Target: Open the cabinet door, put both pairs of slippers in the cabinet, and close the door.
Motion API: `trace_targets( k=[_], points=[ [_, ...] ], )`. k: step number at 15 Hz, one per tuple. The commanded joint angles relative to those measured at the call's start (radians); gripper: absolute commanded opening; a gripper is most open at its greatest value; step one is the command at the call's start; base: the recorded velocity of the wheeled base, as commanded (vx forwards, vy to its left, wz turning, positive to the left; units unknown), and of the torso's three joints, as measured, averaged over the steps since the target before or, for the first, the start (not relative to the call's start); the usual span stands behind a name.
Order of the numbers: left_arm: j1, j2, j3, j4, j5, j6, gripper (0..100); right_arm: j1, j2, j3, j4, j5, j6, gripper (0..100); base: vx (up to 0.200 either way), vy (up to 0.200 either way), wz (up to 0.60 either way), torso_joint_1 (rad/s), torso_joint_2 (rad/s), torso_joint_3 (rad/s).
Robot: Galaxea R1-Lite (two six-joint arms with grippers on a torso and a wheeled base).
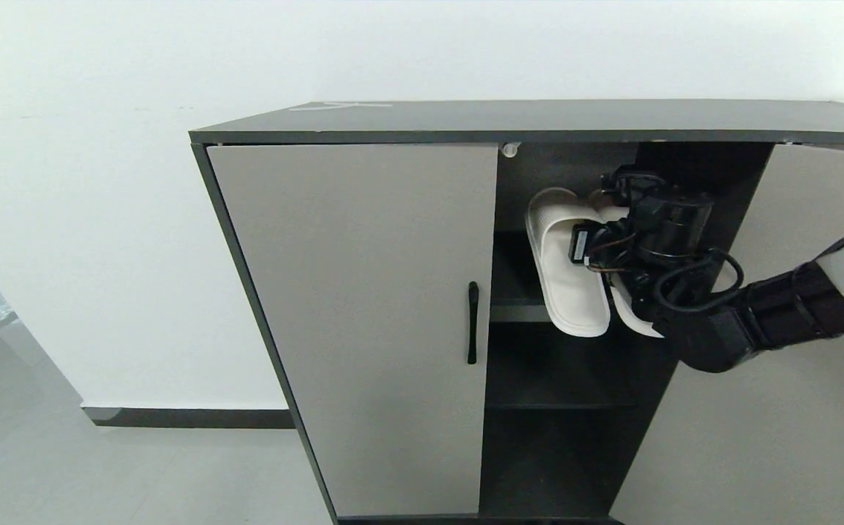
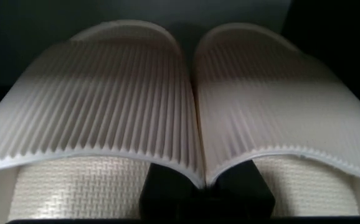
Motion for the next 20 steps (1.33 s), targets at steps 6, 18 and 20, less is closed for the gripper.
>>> trace_targets(
  k=[6,18,20],
  points=[
    [0.0,0.002,0.0,0.0,0.0,0.0,0,-0.022,0.126,-0.314,0.229,0.038,0.005,0,0.0,0.0,0.0,0.0,0.0,0.0],
    [0.0,0.002,0.0,0.0,0.0,-0.002,0,-0.026,0.22,-0.441,0.344,0.046,0.006,0,0.0,0.0,0.0,0.0,0.0,0.0],
    [0.0,0.002,0.0,0.0,0.0,-0.002,0,-0.026,0.224,-0.438,0.344,0.047,0.008,0,0.0,0.0,0.0,0.0,0.0,0.0]
  ],
)
